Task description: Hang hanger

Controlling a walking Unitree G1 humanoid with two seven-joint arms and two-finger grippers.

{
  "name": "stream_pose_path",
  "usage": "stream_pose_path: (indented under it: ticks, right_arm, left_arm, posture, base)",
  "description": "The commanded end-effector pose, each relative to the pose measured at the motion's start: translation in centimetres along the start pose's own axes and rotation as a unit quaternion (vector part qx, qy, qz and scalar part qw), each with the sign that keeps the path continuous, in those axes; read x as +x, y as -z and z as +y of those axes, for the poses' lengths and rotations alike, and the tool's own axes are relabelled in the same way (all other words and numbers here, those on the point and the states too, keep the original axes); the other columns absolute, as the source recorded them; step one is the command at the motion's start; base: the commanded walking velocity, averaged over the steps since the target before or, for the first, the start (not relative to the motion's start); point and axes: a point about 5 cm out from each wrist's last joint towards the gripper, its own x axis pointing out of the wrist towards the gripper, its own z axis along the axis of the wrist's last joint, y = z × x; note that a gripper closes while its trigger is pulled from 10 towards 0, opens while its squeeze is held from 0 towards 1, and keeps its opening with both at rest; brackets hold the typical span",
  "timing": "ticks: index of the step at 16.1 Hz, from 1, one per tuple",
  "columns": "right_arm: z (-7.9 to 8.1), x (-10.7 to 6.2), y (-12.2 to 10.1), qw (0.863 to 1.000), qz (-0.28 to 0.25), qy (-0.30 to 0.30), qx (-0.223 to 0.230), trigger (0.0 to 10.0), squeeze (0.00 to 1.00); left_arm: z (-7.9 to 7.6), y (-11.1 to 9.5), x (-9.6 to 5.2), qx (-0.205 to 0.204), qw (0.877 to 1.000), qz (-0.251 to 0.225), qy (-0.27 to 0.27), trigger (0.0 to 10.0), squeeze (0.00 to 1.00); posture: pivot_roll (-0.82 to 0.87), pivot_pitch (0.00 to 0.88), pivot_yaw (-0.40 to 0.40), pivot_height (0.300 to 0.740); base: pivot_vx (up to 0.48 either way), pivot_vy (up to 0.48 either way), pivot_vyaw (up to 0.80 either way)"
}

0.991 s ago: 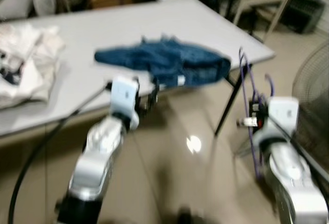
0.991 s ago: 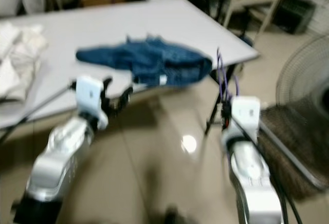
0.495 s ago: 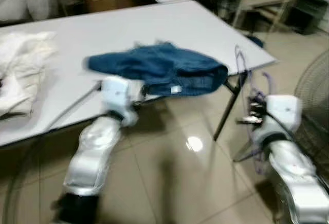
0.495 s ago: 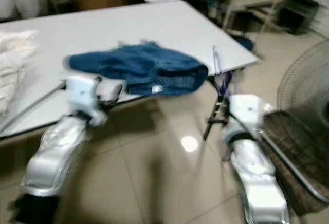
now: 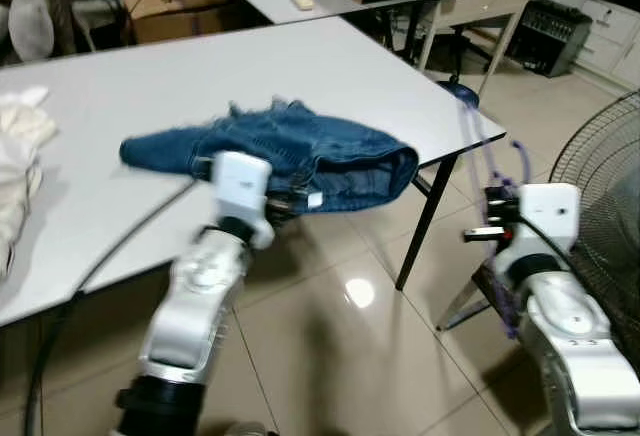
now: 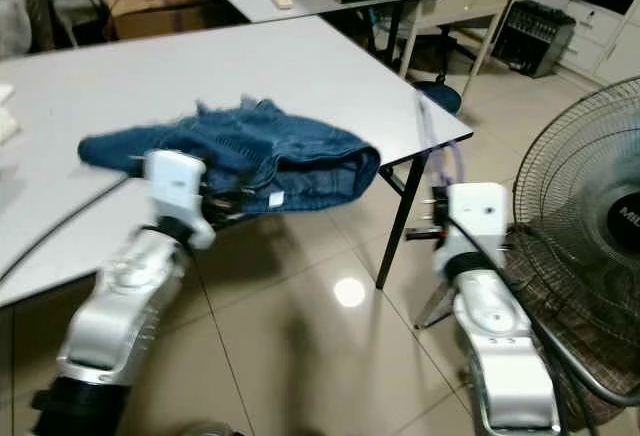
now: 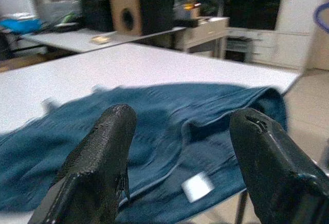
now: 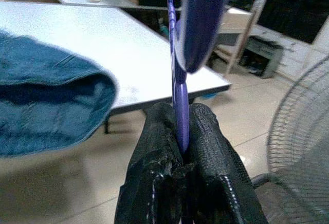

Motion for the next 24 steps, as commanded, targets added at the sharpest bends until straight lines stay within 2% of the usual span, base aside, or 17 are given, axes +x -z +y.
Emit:
stream_pose_path:
  ticks: [1, 12, 15, 16, 17, 19, 20, 21, 22, 23, 24]
  right_arm:
    - [0.2, 0.0, -0.4, 1.0, -0.009, -0.004, -0.001, 10.0, 0.0]
    - [-0.1, 0.0, -0.2, 1.0, -0.007, 0.001, -0.004, 10.0, 0.0]
    - [-0.6, 0.1, -0.2, 1.0, -0.009, 0.005, -0.012, 10.0, 0.0]
    - [-0.9, 0.1, -0.2, 1.0, -0.01, 0.007, -0.016, 10.0, 0.0]
    - [-1.2, -0.1, -0.2, 1.0, -0.012, 0.003, -0.02, 10.0, 0.0]
    - [-1.8, -0.6, 0.1, 0.999, -0.008, -0.013, -0.03, 10.0, 0.0]
    - [-2.0, -0.7, 0.2, 0.999, -0.007, -0.015, -0.032, 10.0, 0.0]
    - [-2.4, -0.9, 0.2, 0.999, -0.008, -0.019, -0.029, 10.0, 0.0]
    - [-2.5, -0.9, 0.2, 0.999, -0.009, -0.025, -0.027, 10.0, 0.0]
    - [-2.4, -1.0, 0.3, 0.999, -0.009, -0.034, -0.027, 10.0, 0.0]
    - [-2.1, -1.1, 0.3, 0.998, -0.008, -0.045, -0.037, 10.0, 0.0]
  left_arm:
    - [0.9, -0.4, 0.0, 0.014, 1.0, -0.005, -0.016, 10.0, 0.0]
    - [0.7, -0.3, 0.2, 0.015, 1.0, -0.008, -0.005, 10.0, 0.0]
    - [0.3, 0.1, 0.3, 0.04, 0.999, 0.01, 0.034, 10.0, 0.0]
    - [0.1, -0.2, 0.0, 0.034, 0.996, 0.0, 0.082, 10.0, 0.99]
    - [-0.3, -0.4, -0.2, 0.043, 0.99, -0.001, 0.131, 10.0, 1.0]
    - [-1.2, 0.1, -0.7, 0.095, 0.972, 0.025, 0.212, 10.0, 1.0]
    - [-1.5, 0.5, -0.9, 0.112, 0.965, 0.038, 0.236, 10.0, 1.0]
    - [-1.7, 1.1, -0.9, 0.136, 0.957, 0.053, 0.25, 10.0, 1.0]
    - [-2.0, 1.5, -0.7, 0.14, 0.956, 0.059, 0.25, 10.0, 1.0]
    - [-2.3, 1.8, -0.5, 0.141, 0.954, 0.065, 0.258, 10.0, 0.11]
    - [-2.5, 2.4, -0.3, 0.151, 0.952, 0.077, 0.254, 10.0, 0.0]
  posture:
    - [0.03, 0.035, -0.036, 0.74]
    - [0.03, 0.031, -0.032, 0.74]
    - [0.03, 0.025, -0.024, 0.74]
    - [0.03, 0.019, -0.022, 0.74]
    - [0.03, 0.014, -0.024, 0.74]
    - [0.03, 0.006, -0.024, 0.74]
    - [0.03, 0.003, -0.023, 0.74]
    - [0.03, 0.002, -0.024, 0.74]
    - [0.02, 0.0, -0.023, 0.74]
    - [0.02, 0.0, -0.023, 0.74]
    - [0.02, 0.0, -0.023, 0.74]
  base:
    - [0.349, 0.0, 0.0]
    - [0.35, 0.0, 0.0]
    - [0.0, 0.0, 0.0]
    - [0.0, 0.0, 0.0]
    - [0.0, 0.0, 0.0]
    - [0.0, 0.0, 0.0]
    - [0.0, 0.0, 0.0]
    - [0.0, 0.0, 0.0]
    - [0.0, 0.0, 0.0]
    - [0.0, 0.0, 0.0]
    - [0.0, 0.0, 0.0]
